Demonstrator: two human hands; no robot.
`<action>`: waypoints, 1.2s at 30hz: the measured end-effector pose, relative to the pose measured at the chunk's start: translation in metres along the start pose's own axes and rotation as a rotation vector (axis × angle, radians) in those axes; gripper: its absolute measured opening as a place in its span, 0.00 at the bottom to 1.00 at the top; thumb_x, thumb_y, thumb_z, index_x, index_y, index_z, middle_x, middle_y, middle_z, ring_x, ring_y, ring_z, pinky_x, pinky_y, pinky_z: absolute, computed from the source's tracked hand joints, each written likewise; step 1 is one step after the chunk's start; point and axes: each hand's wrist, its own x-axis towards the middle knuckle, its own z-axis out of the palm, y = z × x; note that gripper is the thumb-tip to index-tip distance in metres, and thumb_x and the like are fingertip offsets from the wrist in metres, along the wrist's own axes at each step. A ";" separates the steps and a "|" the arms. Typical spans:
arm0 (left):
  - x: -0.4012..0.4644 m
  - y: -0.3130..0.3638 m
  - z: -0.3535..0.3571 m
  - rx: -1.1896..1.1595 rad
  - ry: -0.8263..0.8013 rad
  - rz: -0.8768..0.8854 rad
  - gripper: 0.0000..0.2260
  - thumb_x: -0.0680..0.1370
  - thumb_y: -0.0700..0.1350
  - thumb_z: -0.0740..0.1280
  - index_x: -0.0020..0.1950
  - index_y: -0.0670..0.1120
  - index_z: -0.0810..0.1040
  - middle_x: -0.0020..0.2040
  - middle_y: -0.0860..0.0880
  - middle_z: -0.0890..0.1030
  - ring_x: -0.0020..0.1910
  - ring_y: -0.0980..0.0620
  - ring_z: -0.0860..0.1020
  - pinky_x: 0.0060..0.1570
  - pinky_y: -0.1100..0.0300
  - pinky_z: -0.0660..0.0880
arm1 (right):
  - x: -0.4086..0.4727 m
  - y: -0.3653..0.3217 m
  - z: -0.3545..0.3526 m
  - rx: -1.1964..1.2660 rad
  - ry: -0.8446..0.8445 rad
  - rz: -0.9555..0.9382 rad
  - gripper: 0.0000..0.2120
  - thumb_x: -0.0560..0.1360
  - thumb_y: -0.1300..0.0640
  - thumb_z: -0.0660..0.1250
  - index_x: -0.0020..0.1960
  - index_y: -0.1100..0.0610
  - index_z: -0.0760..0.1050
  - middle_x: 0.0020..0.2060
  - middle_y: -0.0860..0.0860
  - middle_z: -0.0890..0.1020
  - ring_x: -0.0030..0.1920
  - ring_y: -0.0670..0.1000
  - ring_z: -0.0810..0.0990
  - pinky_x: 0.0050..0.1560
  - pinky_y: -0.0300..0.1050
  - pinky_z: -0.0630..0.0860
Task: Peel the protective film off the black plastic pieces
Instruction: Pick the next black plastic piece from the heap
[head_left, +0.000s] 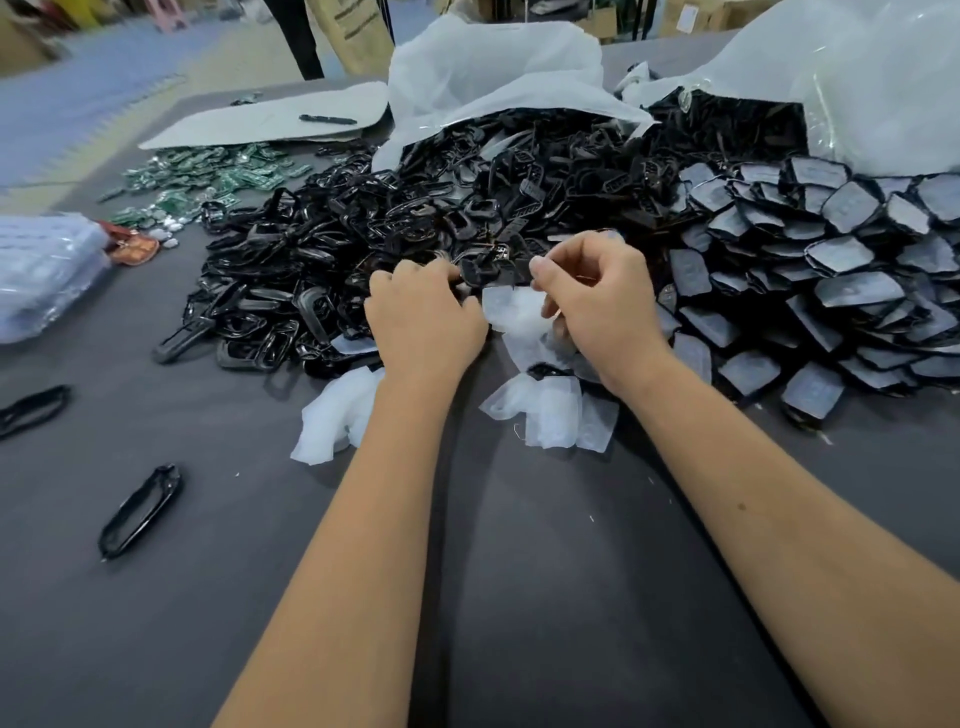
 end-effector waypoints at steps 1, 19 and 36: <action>0.000 -0.001 -0.001 -0.061 -0.014 0.014 0.16 0.78 0.50 0.70 0.65 0.51 0.81 0.61 0.45 0.81 0.64 0.41 0.73 0.62 0.51 0.70 | -0.001 0.000 0.001 -0.018 -0.013 -0.019 0.07 0.79 0.57 0.72 0.45 0.60 0.79 0.36 0.55 0.84 0.30 0.48 0.81 0.29 0.41 0.75; -0.001 -0.004 -0.003 -0.855 0.272 -0.148 0.11 0.80 0.46 0.70 0.41 0.41 0.78 0.37 0.49 0.84 0.36 0.56 0.81 0.38 0.70 0.72 | -0.007 0.003 0.001 0.098 -0.026 -0.011 0.03 0.78 0.60 0.74 0.50 0.55 0.86 0.35 0.48 0.85 0.33 0.45 0.82 0.31 0.37 0.76; -0.008 0.003 0.002 -1.147 0.133 -0.077 0.22 0.80 0.56 0.71 0.38 0.48 0.62 0.36 0.43 0.64 0.29 0.48 0.63 0.31 0.55 0.64 | -0.010 0.001 -0.005 0.263 -0.082 -0.058 0.06 0.75 0.69 0.75 0.49 0.62 0.80 0.34 0.53 0.83 0.32 0.50 0.81 0.31 0.43 0.77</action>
